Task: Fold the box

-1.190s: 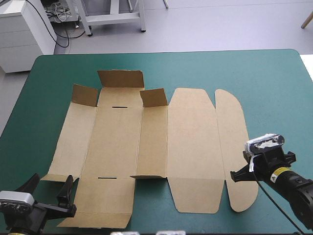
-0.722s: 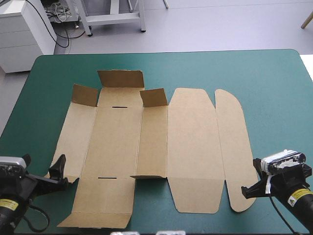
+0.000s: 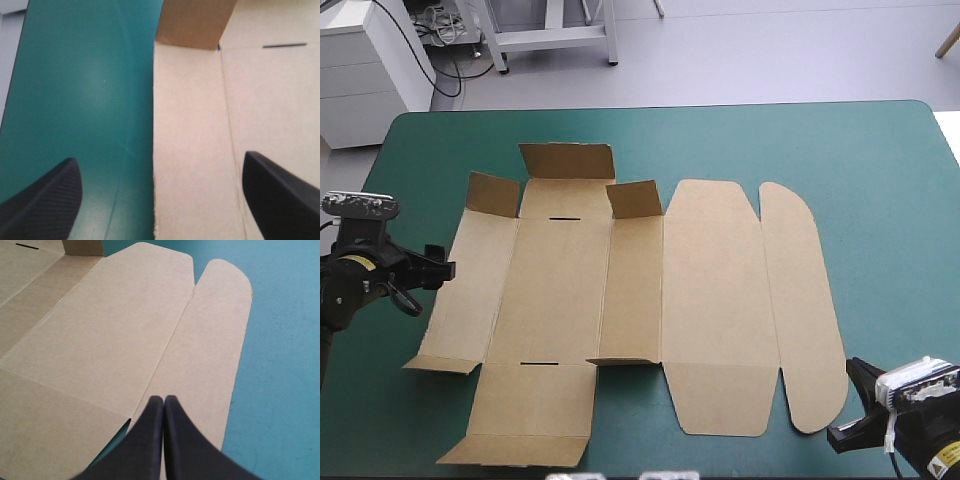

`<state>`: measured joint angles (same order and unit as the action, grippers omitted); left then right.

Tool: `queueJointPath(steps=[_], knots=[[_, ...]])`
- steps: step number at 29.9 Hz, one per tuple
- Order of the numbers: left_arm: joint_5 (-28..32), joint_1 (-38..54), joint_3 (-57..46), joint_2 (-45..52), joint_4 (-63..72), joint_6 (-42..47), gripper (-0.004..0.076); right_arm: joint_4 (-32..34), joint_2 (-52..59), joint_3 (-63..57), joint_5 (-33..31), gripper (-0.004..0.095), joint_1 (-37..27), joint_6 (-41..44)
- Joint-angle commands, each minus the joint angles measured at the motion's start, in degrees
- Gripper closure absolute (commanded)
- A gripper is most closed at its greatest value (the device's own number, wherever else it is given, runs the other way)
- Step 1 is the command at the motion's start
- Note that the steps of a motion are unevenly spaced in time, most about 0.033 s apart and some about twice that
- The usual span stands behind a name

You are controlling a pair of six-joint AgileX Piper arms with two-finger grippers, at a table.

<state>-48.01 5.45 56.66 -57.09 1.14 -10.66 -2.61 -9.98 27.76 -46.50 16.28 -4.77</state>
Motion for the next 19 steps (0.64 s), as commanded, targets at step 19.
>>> queueJointPath(steps=[19], knots=[[-7.87, 22.21, 2.22, -20.93, 24.71, -17.61, 0.0104, -3.79, 3.25, 0.56, 3.29, 0.0928, -0.42, -5.50]])
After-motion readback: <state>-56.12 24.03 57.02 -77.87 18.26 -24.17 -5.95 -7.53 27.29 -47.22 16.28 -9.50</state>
